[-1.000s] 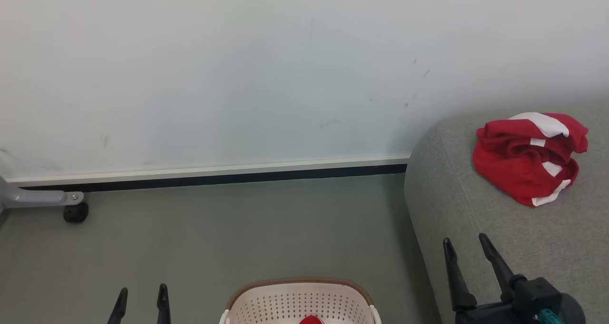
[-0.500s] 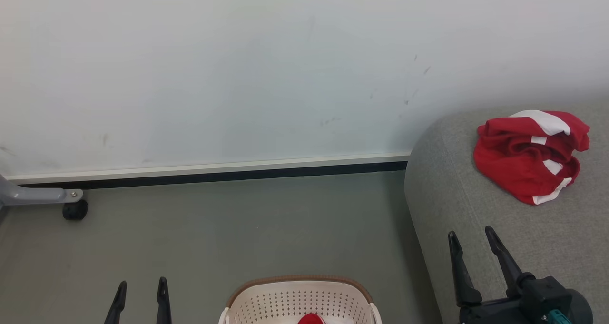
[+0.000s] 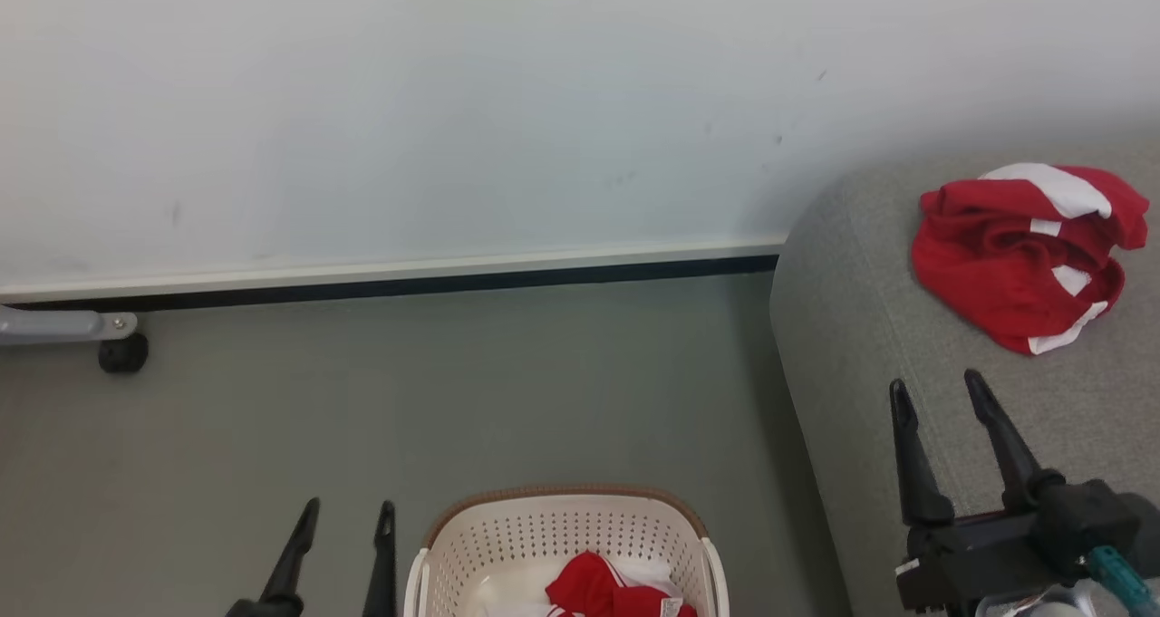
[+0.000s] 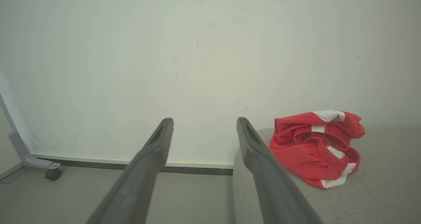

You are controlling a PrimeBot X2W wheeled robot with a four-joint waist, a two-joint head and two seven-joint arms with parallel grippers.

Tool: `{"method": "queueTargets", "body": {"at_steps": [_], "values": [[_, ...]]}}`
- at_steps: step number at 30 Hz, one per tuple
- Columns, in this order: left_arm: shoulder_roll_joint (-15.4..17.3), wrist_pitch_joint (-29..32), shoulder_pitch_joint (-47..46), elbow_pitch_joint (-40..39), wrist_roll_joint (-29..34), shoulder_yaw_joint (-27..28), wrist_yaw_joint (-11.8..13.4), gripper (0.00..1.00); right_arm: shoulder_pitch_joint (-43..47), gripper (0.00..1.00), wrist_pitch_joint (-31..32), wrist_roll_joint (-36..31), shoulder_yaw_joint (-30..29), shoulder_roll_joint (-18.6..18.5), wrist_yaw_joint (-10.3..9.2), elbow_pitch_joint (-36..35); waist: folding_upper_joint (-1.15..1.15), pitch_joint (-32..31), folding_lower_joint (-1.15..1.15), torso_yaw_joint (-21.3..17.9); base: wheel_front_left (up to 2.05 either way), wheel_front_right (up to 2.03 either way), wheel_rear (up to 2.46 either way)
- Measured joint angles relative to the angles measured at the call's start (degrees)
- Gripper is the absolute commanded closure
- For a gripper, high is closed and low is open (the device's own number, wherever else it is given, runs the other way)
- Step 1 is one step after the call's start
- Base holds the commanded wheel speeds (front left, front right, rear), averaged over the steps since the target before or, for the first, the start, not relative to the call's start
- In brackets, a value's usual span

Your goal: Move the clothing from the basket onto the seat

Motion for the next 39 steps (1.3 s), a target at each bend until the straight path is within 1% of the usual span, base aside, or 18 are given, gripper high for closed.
{"method": "queueTargets", "body": {"at_steps": [6,7,13,18,24,26,29,30,39], "values": [[-2.04,1.68,-6.44,4.92,2.61,-5.31,-1.96,0.0,-4.2,0.0,-0.14,-0.56,-1.89,-2.13,0.0,-0.82,0.0,4.16,0.0,-0.41,0.0,0.0,0.0],[-2.52,2.1,-7.45,6.01,2.86,-6.15,-2.02,0.0,-4.89,0.0,-0.14,-0.75,-2.13,-2.57,0.0,-0.96,0.0,4.89,0.0,-0.51,0.0,0.0,0.0],[-4.39,4.12,-12.91,13.1,4.39,-10.88,-4.41,0.0,-9.55,0.0,-0.15,-0.87,-4.75,-5.01,0.0,-1.65,0.0,9.48,0.01,-1.24,0.0,0.0,0.0],[-5.58,5.22,-17.36,18.57,5.75,-12.59,-4.69,0.0,-11.91,0.0,-0.15,-0.91,-6.32,-5.53,0.0,-3.47,0.01,13.39,0.01,-1.97,0.0,0.0,0.0],[-6.2,6.98,-22.64,25.02,6.88,-15.8,-5.52,0.0,-15.22,0.0,-0.16,-0.9,-8.37,-6.99,-0.07,-5.81,0.01,18.14,0.01,-2.9,0.0,0.0,0.0],[-6.17,7.75,-24.14,27.2,8.08,-17.7,-6.36,0.0,-16.32,0.0,-0.16,-0.91,-8.67,-7.22,-0.08,-6.93,0.01,19.74,0.02,-3.22,0.0,0.0,0.0],[-6.45,8.2,-25.58,29.85,9.48,-19.51,-6.73,0.0,-17.52,0.0,-0.16,-1.09,-8.81,-7.31,-0.29,-8.45,0.01,22.14,0.01,-3.67,0.0,0.0,0.0],[-6.45,8.2,-25.58,29.85,9.48,-19.51,-6.73,0.0,-17.52,0.0,-0.16,-1.09,-8.81,-7.31,-0.29,-8.45,0.01,22.14,0.01,-3.67,0.0,0.0,0.0],[-6.56,9.22,-31.14,35.35,9.64,-21.93,-7.49,0.0,-23.12,0.0,-0.18,-2.94,-7.65,-7.82,-0.15,-12.56,0.01,29.4,0.01,-4.75,0.0,0.0,0.0]]}}
